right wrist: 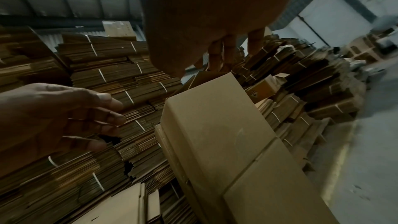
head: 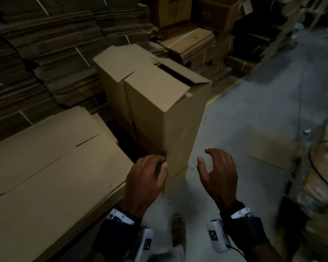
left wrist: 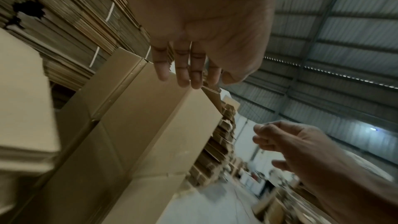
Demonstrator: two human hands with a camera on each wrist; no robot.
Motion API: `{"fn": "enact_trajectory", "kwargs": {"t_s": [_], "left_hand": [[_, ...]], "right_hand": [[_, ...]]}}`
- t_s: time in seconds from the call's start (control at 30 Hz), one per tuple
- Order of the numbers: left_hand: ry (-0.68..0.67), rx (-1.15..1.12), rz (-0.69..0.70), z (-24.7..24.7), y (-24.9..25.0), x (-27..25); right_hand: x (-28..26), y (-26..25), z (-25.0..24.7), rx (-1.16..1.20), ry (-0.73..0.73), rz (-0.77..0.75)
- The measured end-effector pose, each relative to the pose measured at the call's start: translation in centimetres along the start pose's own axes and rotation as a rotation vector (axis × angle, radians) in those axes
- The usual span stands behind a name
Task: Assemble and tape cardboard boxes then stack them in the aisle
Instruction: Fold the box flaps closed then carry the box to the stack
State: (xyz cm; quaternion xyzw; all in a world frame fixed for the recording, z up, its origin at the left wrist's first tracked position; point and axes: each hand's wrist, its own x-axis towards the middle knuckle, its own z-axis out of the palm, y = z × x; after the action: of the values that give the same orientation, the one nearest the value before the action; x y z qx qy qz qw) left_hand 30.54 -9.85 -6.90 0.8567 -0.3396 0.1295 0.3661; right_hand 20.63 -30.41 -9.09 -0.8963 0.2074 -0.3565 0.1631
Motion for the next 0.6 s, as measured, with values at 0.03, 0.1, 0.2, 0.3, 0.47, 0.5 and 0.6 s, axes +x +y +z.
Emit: {"fn": "enact_trajectory", "kwargs": {"t_s": [0.03,0.1,0.2,0.3,0.47,0.5,0.6], "left_hand": [[0.015,0.0,-0.019,1.0,0.2,1.6],[0.046,0.001,-0.051,2.5,0.7,4.8],[0.119,-0.005,-0.092,3.6,1.5,9.1],[0.193,0.011,-0.155,3.9,2.0,12.7],[0.237,0.078,-0.352,4.4,2.1,18.1],[0.207,0.088,-0.424,4.7,1.7,18.9],[0.073,0.059,-0.639,5.5,0.1,20.7]], "right_hand": [[1.9,1.1,0.5,0.002,-0.007,-0.02],[5.9,2.9,1.2,0.023,-0.019,-0.034],[12.3,5.1,2.3,0.078,-0.033,-0.068],[18.5,6.8,3.8,0.112,-0.039,-0.087],[27.8,8.5,6.6,0.185,-0.116,-0.096],[29.5,8.7,6.9,0.212,-0.178,-0.095],[33.7,9.7,9.0,0.34,-0.464,-0.081]]}}
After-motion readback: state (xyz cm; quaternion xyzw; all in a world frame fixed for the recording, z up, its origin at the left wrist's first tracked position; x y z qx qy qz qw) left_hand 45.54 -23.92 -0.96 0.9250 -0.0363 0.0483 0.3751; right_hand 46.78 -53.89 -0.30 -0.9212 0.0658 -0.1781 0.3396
